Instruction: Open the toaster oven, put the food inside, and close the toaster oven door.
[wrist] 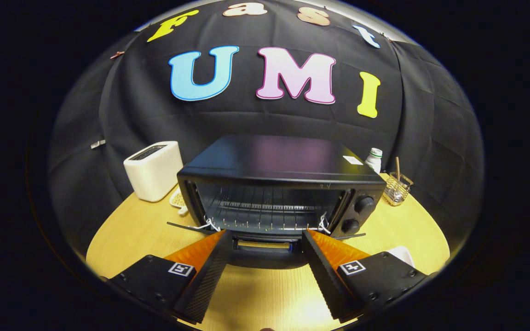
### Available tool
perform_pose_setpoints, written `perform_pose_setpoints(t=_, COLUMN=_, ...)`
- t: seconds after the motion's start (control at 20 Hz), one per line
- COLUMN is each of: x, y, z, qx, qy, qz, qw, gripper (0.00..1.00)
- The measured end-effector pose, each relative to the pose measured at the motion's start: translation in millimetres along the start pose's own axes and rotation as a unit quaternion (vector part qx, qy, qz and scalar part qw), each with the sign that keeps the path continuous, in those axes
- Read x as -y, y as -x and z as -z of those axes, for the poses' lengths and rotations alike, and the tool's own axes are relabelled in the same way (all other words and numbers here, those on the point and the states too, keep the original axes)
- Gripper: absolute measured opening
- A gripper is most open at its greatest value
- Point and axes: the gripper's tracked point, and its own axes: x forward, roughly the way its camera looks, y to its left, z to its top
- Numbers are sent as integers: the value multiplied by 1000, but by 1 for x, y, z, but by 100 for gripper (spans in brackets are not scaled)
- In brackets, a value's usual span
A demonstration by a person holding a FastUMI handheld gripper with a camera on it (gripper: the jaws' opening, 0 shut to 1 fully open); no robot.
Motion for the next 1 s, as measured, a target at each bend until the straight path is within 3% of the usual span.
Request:
perform_pose_setpoints(t=0.2, x=-3, y=12, z=43, qx=-40, qy=22, qz=-7, qw=999, gripper=98)
perform_pose_setpoints(t=0.3, x=-8, y=17, z=82, qx=-88, qy=35, qz=-28, qw=995, gripper=99)
perform_pose_setpoints(t=0.45, x=10, y=35, z=130, qx=-147, qy=32, qz=-27, qw=988, gripper=99)
perform_pose_setpoints(t=0.65, x=47, y=60, z=116, qx=-131, qy=36, qz=-31, qw=990, gripper=99)
perform_pose_setpoints(t=1.0, x=161, y=98, z=83, qx=-110, qy=6, qz=9, qw=994, gripper=99)
